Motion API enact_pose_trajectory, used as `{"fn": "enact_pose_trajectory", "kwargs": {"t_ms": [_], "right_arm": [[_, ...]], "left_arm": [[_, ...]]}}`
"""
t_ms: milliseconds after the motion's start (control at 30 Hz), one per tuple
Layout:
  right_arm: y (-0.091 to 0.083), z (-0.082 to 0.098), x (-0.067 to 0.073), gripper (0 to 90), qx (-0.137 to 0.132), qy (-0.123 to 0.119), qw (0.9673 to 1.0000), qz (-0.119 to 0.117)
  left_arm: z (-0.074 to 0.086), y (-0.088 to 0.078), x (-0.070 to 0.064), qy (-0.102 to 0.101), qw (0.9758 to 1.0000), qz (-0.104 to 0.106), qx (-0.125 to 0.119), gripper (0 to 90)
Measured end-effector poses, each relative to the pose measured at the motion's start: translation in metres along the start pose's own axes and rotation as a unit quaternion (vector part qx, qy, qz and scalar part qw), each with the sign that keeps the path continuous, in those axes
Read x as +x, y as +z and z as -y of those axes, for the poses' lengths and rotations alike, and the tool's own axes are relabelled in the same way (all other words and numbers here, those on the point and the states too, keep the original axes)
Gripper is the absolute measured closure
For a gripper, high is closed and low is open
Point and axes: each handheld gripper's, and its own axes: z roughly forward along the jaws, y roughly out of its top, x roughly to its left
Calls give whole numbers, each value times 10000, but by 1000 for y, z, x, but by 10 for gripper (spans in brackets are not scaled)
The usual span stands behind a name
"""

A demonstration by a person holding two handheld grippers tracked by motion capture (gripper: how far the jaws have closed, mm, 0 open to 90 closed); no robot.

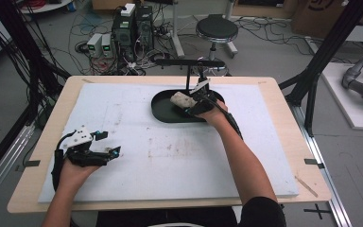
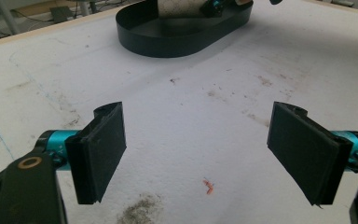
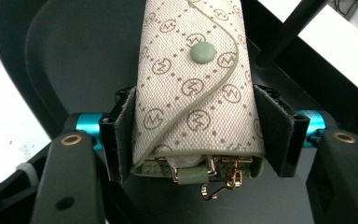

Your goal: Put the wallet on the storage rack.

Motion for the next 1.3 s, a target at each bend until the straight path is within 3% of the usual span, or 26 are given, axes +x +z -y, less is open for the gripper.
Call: {"fn": "enact_pose_trajectory", "kwargs": {"t_ms": [300,533,667,867,1300], "right_arm": [[8,1,-2,360,248,24,9997,50],[7,3,-6,313,239,251,9994,33],[1,2,-7,285,106,342,9994,15],[-8,2,-7,239,185,457,9987,-96],[-46,4,-4,215,71,507,9983,-281]], "left_arm": [[0,0,0,15,10000,0,14,194],[0,0,1,21,10000,8,34,194],[1,1,0,6,10000,9,42,194],[0,1,0,5,10000,12,40,194],[-4,3,0,46,10000,57,1,194]]}}
